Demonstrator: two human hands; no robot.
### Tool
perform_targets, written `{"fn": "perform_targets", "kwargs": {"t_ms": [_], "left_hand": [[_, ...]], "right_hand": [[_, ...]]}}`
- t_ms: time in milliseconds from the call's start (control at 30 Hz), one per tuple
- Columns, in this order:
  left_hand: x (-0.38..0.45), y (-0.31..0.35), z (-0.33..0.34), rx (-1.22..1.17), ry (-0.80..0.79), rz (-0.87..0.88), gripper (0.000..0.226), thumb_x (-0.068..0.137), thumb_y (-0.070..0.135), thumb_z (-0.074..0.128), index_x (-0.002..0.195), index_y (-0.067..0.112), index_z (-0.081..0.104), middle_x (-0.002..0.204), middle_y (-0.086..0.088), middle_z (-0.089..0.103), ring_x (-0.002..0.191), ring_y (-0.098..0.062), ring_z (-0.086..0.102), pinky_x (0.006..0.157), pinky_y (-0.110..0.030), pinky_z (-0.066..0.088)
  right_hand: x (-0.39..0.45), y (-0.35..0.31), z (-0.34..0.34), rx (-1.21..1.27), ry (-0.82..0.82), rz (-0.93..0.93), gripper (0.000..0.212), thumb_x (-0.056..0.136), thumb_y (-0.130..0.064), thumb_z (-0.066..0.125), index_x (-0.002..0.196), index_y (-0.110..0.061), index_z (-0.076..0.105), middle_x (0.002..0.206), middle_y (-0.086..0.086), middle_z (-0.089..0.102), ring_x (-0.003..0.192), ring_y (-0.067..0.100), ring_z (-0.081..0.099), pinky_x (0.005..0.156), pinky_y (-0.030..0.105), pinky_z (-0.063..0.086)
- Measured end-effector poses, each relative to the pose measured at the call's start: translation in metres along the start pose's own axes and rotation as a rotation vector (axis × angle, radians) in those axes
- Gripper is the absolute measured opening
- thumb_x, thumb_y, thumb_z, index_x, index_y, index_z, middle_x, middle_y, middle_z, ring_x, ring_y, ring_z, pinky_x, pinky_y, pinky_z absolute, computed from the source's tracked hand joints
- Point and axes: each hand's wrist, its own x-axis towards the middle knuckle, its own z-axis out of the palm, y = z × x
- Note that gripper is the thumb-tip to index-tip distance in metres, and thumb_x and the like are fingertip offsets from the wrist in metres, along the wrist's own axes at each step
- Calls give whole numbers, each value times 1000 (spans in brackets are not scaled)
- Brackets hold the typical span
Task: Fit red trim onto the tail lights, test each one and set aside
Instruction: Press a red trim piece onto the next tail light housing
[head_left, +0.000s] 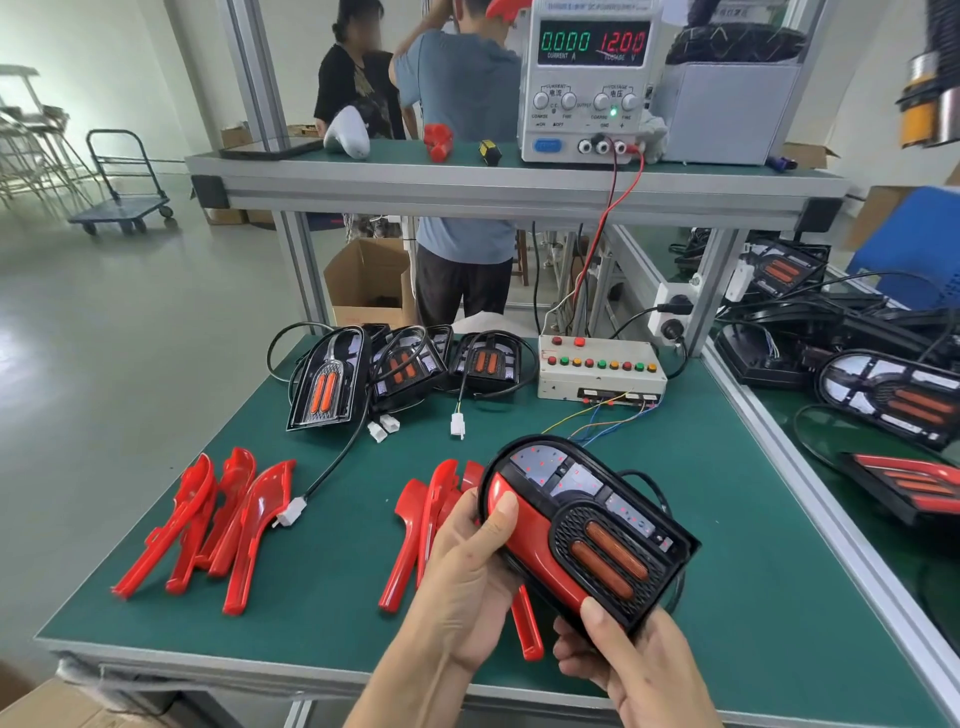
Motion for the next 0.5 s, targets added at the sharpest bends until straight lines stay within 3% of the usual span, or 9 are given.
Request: {"fn": "perform_targets", "kwargs": {"t_ms": [133, 200, 300, 500], "left_hand": [[0, 2, 0, -7, 12, 22, 43, 92, 21, 71, 127, -2, 62, 127, -29, 66, 106, -34, 67, 88, -44, 57], [1, 1, 0, -13, 15, 31, 35, 94, 18, 65, 124, -1, 64, 124, -28, 67, 102, -31, 70, 85, -41, 59], [2, 1, 2, -21, 37, 46, 42, 92, 19, 62, 126, -4, 61, 123, -29, 67, 101, -31, 69, 86, -42, 58], [1, -5, 3, -31, 116, 79, 43, 91, 20, 62, 124, -7, 60, 120, -32, 67, 100, -36, 68, 89, -46, 57]], "right_hand": [[0, 0, 2, -29, 10, -8, 89, 48, -58, 96, 110, 0, 66, 85, 32, 72, 68, 39, 71, 59, 35, 60], [1, 1, 2, -35, 28, -20, 76, 61, -49, 88, 113, 1, 64, 84, 31, 72, 68, 39, 71, 59, 35, 59], [2, 1, 2, -43, 31, -31, 60, 67, -35, 78, 115, -2, 62, 83, 29, 73, 68, 39, 71, 60, 36, 59], [2, 2, 3, -66, 36, -44, 58, 70, -37, 79, 116, -5, 63, 84, 28, 73, 69, 41, 72, 61, 37, 60]]}}
